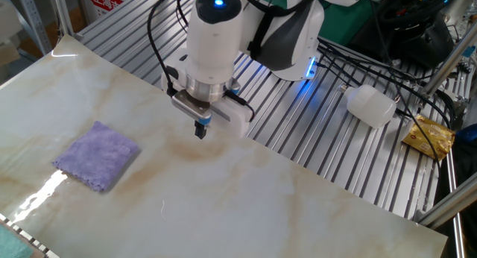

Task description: Clean the tabletop with a sponge

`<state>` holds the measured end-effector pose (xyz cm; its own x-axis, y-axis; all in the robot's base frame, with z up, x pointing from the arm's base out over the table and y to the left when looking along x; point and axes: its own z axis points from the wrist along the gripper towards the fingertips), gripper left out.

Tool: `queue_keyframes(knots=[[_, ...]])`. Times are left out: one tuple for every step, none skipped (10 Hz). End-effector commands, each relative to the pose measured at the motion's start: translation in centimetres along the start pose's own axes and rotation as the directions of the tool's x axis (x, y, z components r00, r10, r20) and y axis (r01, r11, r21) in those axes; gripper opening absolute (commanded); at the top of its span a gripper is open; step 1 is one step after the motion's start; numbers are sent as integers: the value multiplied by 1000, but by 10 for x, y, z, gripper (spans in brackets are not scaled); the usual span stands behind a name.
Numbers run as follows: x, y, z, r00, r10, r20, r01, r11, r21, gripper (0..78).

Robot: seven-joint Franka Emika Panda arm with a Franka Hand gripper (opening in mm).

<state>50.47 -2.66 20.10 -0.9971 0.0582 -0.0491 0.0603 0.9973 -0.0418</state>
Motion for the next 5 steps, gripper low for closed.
queue_keyframes(knots=[[-1,4,-4,1000,3,3,-3,1000,3,0],[-1,4,-3,1000,10,5,-10,1000,6,0],[-2,0,-2,1000,14,10,-14,1000,17,0],[-4,-6,0,1000,8,11,-8,1000,16,0],[-7,-10,0,1000,5,6,-5,1000,14,0]])
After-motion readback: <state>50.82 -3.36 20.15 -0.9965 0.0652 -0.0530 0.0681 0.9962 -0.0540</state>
